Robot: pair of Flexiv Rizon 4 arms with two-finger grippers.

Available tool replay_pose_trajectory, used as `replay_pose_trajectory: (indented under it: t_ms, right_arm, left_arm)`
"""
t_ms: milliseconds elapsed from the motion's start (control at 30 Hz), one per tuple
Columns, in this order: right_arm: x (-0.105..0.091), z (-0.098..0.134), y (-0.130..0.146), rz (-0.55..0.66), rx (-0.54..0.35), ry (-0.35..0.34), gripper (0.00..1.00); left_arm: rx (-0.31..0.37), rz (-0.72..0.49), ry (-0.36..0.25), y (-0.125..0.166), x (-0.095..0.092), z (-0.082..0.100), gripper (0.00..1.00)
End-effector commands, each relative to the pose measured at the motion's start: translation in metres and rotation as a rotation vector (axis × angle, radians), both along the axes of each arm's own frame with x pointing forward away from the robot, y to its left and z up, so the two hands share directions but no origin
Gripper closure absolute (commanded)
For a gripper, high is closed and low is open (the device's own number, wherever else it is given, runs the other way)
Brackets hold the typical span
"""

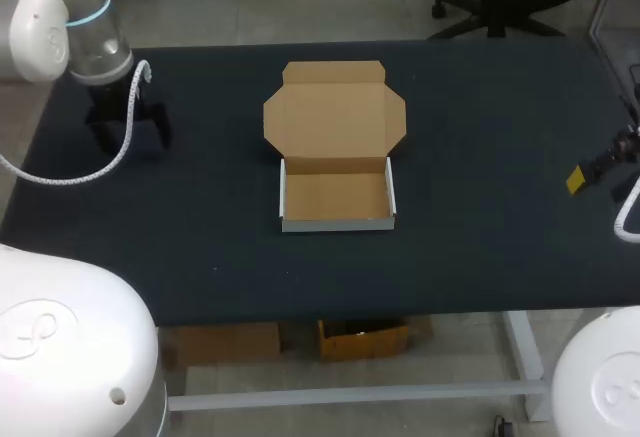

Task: Assemble the packaging by folding the flat box into shape, placing the metal phone stand inside, and closing the box properly

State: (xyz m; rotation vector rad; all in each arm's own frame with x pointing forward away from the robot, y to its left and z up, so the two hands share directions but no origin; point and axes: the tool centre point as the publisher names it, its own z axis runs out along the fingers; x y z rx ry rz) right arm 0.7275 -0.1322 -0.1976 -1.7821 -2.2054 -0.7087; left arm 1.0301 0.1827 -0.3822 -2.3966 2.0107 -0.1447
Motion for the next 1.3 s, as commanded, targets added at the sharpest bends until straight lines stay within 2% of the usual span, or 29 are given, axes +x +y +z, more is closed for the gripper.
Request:
replay_pose_trajectory:
  t_ms: [33,600,1300]
  right_arm:
    - [-0.001,0.002,-0.001,0.001,0.0,0.002,0.0]
    - [-0.001,0.002,-0.001,0.001,0.0,0.002,0.0]
    - [-0.001,0.002,-0.001,0.001,0.0,0.002,0.0]
  left_arm:
    - [0.008,0.001,0.014,0.004,0.009,0.001,0.0]
    - [0.019,-0.004,0.032,0.012,0.03,-0.004,0.0]
    - [0.034,0.009,0.041,0.014,0.063,-0.012,0.0]
